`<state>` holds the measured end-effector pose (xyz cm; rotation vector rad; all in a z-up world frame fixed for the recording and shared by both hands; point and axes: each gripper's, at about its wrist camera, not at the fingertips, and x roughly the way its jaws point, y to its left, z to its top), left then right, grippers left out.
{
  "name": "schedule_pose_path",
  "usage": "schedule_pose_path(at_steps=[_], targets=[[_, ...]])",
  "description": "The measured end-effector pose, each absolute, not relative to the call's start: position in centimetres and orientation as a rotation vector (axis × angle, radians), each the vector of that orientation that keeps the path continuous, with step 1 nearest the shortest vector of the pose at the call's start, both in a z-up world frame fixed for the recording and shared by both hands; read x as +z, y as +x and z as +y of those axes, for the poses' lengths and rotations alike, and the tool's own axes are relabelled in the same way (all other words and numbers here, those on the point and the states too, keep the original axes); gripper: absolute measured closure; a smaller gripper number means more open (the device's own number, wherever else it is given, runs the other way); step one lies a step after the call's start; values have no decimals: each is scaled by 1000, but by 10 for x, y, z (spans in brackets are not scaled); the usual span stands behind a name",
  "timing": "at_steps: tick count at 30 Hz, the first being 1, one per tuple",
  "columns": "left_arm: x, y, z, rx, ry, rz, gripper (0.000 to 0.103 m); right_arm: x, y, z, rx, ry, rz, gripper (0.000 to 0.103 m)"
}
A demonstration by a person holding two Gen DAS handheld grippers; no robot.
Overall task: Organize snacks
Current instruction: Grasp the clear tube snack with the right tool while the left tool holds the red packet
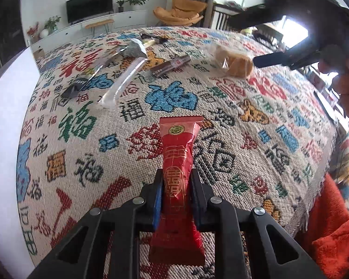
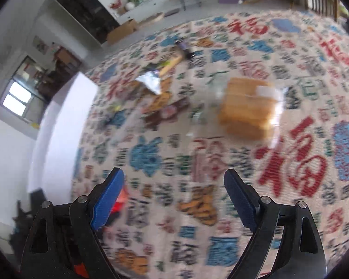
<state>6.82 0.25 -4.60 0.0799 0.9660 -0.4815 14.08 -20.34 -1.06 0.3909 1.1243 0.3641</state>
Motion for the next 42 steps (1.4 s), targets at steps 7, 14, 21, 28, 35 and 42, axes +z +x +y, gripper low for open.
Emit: schedule_pose_path(at_steps=[7, 14, 21, 28, 35, 42], targets=[[6, 21, 67, -375, -112, 850, 83, -60, 228, -76, 421, 404, 1302, 24], [50, -13, 107, -319, -174, 739, 83, -87, 267, -16, 277, 285, 1299, 57], [58, -19, 135, -289, -234, 704, 83, -66, 257, -12, 285, 125, 1315, 94], [68, -30, 144, -248, -240, 669, 83, -70, 277, -15, 150, 205, 1308, 53], [63, -37, 165, -208, -298, 669, 82, -88, 277, -31, 167, 255, 1311, 66], [88, -41, 239, -88, -366, 601, 82, -70, 249, -62, 354, 380, 1239, 77]])
